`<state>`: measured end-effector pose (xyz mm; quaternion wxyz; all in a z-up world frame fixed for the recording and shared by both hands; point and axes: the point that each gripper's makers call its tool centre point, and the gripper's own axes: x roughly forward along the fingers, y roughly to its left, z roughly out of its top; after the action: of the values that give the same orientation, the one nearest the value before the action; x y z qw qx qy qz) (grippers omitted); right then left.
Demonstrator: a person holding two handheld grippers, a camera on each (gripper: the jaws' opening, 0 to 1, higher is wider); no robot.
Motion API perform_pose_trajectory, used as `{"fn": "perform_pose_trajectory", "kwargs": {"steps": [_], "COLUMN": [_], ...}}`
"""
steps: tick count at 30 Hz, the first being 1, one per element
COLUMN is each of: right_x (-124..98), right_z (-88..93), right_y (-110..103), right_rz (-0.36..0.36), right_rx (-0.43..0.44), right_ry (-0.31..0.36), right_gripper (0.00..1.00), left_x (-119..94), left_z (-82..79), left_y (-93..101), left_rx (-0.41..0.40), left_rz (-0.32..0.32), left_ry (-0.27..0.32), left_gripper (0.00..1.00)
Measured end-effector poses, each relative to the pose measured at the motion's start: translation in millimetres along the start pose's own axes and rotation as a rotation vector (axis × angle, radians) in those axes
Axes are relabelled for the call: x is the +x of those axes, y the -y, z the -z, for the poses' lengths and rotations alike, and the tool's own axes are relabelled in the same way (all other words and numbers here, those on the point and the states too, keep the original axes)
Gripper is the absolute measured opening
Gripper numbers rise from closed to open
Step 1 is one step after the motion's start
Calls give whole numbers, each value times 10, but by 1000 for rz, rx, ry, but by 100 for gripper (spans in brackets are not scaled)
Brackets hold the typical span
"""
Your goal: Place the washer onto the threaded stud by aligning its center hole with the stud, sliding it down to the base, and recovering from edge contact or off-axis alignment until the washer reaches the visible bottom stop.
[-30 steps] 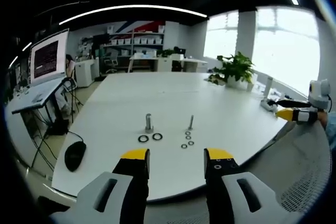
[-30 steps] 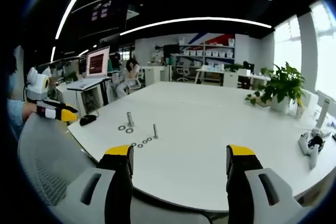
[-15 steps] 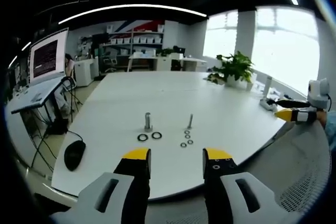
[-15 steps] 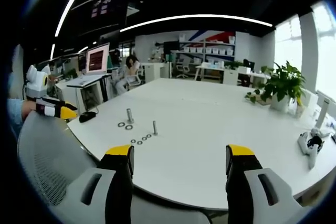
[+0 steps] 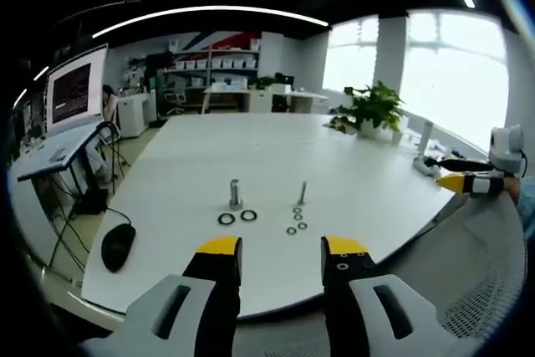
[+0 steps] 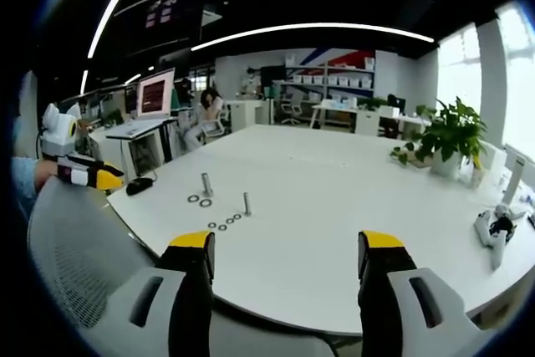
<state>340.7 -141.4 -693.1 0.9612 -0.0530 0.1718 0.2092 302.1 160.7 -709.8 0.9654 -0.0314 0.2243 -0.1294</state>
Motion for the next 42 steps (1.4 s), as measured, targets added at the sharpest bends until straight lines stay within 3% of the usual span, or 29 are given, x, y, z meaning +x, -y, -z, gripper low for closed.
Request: {"fn": "perform_pose_trajectory", "kwargs": {"steps": [42], "right_x": [12], "right_z": [26], "right_y": [13], "right_rz": [0], "right_rx": [-5], "right_ry": [-15], "right_gripper": [70], "left_x": [1], "left_z": [42], "left_y": [2], "left_rx": [0], "left_rz": [1], "left_ry": [-28], "left_gripper": [33]}}
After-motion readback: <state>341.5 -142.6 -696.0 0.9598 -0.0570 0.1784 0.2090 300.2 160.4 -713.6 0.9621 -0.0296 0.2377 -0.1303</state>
